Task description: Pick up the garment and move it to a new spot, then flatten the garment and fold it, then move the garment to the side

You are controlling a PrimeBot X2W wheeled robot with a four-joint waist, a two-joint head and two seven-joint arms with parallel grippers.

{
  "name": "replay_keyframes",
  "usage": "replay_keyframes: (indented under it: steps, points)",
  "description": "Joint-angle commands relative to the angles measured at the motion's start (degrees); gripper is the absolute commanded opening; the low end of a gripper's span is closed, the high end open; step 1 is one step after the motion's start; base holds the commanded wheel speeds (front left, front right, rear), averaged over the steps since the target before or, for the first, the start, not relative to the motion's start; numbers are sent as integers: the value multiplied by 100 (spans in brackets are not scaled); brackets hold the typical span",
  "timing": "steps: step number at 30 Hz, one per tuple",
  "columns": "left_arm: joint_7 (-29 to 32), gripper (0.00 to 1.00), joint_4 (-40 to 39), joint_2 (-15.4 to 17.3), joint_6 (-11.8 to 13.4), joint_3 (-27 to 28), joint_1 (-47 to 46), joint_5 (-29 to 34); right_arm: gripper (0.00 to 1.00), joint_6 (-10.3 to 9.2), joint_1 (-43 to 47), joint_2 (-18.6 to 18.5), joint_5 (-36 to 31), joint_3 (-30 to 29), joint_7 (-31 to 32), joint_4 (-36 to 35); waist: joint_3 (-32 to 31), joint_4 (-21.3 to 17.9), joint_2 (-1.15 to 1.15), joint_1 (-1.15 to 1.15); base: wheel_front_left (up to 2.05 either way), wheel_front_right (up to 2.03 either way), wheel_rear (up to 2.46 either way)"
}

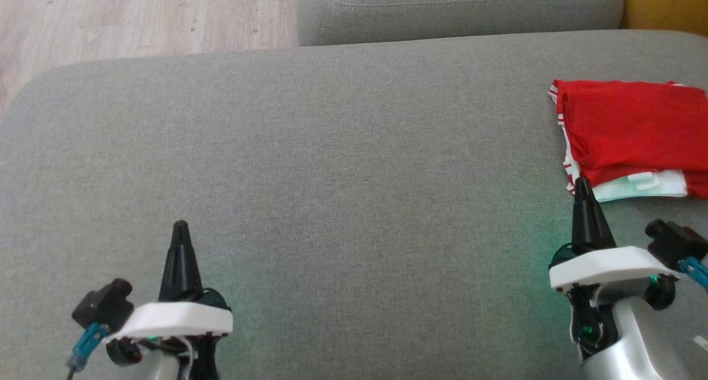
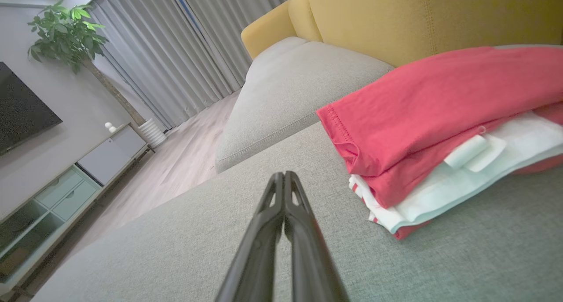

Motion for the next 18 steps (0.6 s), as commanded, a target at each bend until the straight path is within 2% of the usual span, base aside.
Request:
replay_keyframes:
  steps: [1, 18]
  points:
    - [30, 0, -203, 29, -40, 109, -201, -93, 0, -1, -173, -13, 125, -21, 33, -220, -3, -1, 0, 0, 0, 0, 0]
    - [308, 0, -239, 43, -73, 289, -177, -1021, 0, -2, -61, -16, 1171, -116, 314, -368, -83, -34, 0, 0, 0, 0, 0]
